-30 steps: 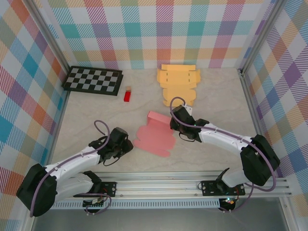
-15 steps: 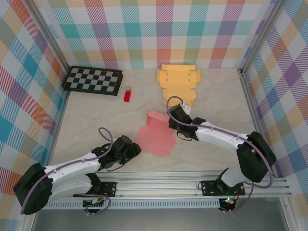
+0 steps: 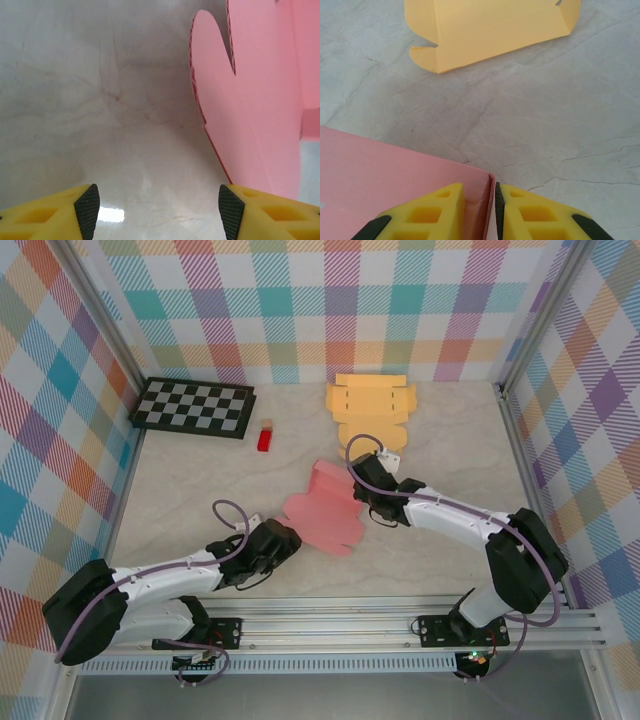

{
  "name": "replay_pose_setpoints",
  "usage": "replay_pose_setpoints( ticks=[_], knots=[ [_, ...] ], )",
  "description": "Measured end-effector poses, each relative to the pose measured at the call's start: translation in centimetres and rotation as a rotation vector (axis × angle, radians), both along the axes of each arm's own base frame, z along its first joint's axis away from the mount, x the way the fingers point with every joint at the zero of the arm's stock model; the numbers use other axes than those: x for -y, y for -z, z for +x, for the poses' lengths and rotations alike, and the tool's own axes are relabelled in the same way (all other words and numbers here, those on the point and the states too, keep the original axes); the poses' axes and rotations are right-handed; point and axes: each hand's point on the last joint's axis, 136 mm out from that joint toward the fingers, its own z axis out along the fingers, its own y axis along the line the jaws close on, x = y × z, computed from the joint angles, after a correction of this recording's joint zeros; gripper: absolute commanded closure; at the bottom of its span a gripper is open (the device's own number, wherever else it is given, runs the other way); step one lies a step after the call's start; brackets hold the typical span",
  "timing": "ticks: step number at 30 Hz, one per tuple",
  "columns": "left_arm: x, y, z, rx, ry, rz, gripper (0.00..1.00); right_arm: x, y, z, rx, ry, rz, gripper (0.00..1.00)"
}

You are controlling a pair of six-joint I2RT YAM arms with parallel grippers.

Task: Fold the paper box

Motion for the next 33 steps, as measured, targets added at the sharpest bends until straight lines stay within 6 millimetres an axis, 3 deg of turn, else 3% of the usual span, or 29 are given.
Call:
replay_pose_setpoints(
  ticks=[5,8,10,12,16,18,23,29,33],
  knots=[
    [0.7,-2.0,1.3,0.076,-0.044,-0.034,0.50,0.4,0.0,-0.1,-0.002,0.007,-0.010,0.75],
    [1.2,-3.7,1.3,0.119,-0.062,-0.082,0.66,0.5,-0.1,-0.2,-0.005,0.008,-0.014,0.75],
    [1.3,-5.1,1.3,0.149,-0.084,-0.124,0.72,0.6,-0.1,-0.4,-0.008,0.007,-0.016,0.75],
    [1.2,-6.2,1.4,0.174,-0.107,-0.161,0.69,0.7,-0.1,-0.4,-0.010,0.007,-0.018,0.75],
    [0.8,-6.9,1.6,0.191,-0.146,-0.194,0.28,0.7,-0.1,-0.4,-0.010,0.007,-0.019,0.75],
    [0.8,-6.3,1.6,0.182,-0.160,-0.203,0.24,0.7,-0.1,-0.4,-0.010,0.007,-0.019,0.75],
    [0.8,-3.3,1.6,0.150,-0.178,-0.181,0.24,0.7,0.0,-0.5,-0.012,0.007,-0.020,0.75],
    [2.0,-2.3,3.0,0.183,-0.183,-0.169,0.30,0.7,0.0,-0.5,-0.013,0.007,-0.020,0.75],
    [3.3,-1.9,4.1,0.206,-0.175,-0.153,0.42,0.6,-0.1,-0.6,-0.017,0.003,-0.015,0.75]
  ],
)
